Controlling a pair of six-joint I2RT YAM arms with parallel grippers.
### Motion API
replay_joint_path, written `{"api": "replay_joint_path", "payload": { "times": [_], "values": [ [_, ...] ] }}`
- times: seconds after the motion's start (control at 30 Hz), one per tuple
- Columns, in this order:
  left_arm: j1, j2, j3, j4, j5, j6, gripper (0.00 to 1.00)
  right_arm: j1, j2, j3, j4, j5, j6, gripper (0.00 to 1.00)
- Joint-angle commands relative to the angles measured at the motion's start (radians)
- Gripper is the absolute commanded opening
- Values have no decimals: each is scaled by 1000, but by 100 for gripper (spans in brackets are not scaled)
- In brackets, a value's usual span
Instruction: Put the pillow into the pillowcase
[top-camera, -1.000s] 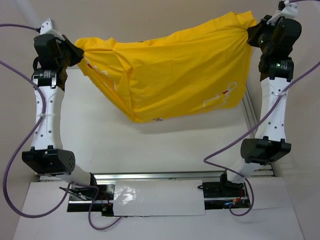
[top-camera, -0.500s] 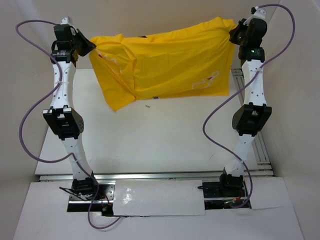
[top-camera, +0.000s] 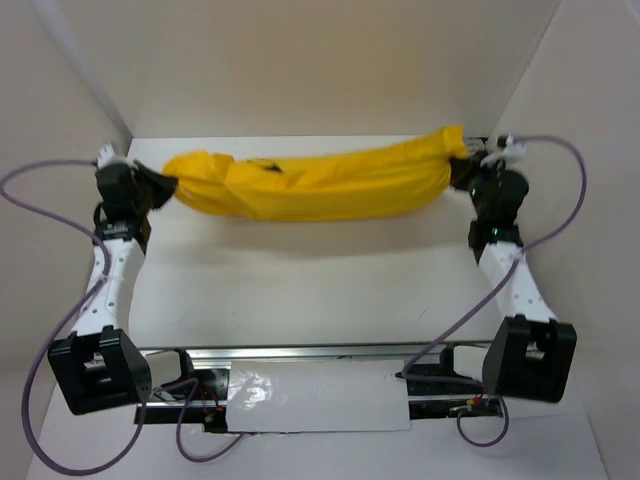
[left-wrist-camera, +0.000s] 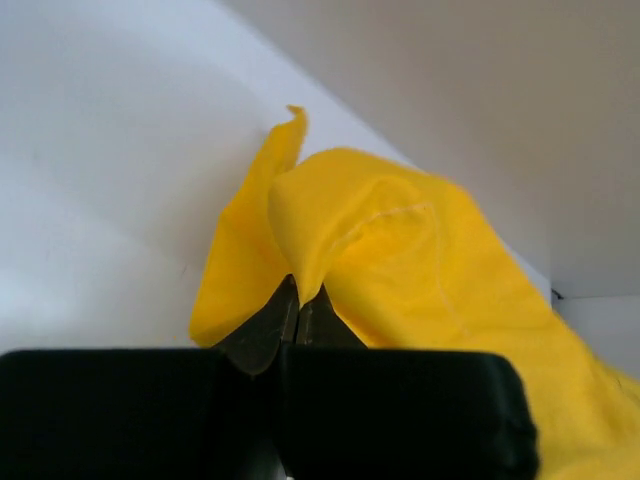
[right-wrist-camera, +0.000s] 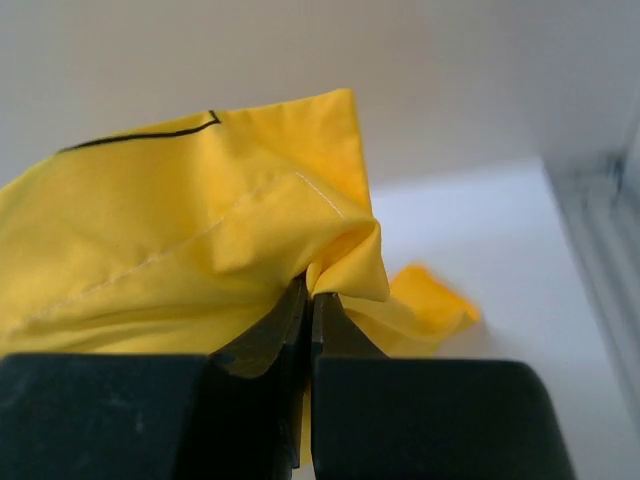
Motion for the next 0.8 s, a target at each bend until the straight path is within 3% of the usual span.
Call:
{"api": "replay_joint_path", "payload": {
  "times": [0.0, 0.03, 0.07, 0.1, 0.13, 0.17, 0.2, 0.23, 0.27, 0.3, 0.37, 0.47, 0.57, 0.67, 0.77],
  "values": [
    [6, -55, -357, 87, -74, -131, 0, -16, -144, -397, 191, 40, 82, 0],
    [6, -81, -402, 69, -74, -180, 0, -4, -189, -530, 165, 77, 132, 2],
    [6, -106, -435, 2, -97, -191, 0, -4, -235, -574, 120, 123, 166, 12],
    [6, -147, -450, -72, -126, -208, 4, -4, -332, -609, 37, 210, 195, 37],
    [6, -162, -432, -160, -233, -256, 13, -4, -382, -660, 4, 253, 229, 56],
    [6, -175, -409, -251, -282, -283, 34, -4, -434, -660, -45, 295, 246, 73],
    [6, -189, -380, -417, -322, -300, 46, -4, -533, -660, -142, 347, 246, 100],
    [6, -211, -321, -483, -385, -322, 62, -4, -578, -641, -192, 390, 257, 100],
    [6, -224, -261, -585, -402, -323, 93, -4, -643, -616, -314, 484, 301, 100],
    [6, -235, -260, -624, -419, -333, 98, -4, -662, -589, -361, 485, 326, 100],
    [6, -277, -210, -661, -442, -332, 100, -4, -674, -498, -450, 588, 386, 100],
    [6, -313, -187, -648, -392, -265, 100, -4, -625, -373, -562, 606, 355, 100],
    [6, -336, -187, -597, -283, -171, 100, -4, -509, -274, -625, 489, 289, 100],
    [-13, -336, -214, -537, -170, -102, 100, 5, -410, -265, -574, 314, 214, 100],
    [-92, -289, -240, -485, -108, -50, 96, 54, -305, -240, -544, 217, 174, 100]
  ]
}}
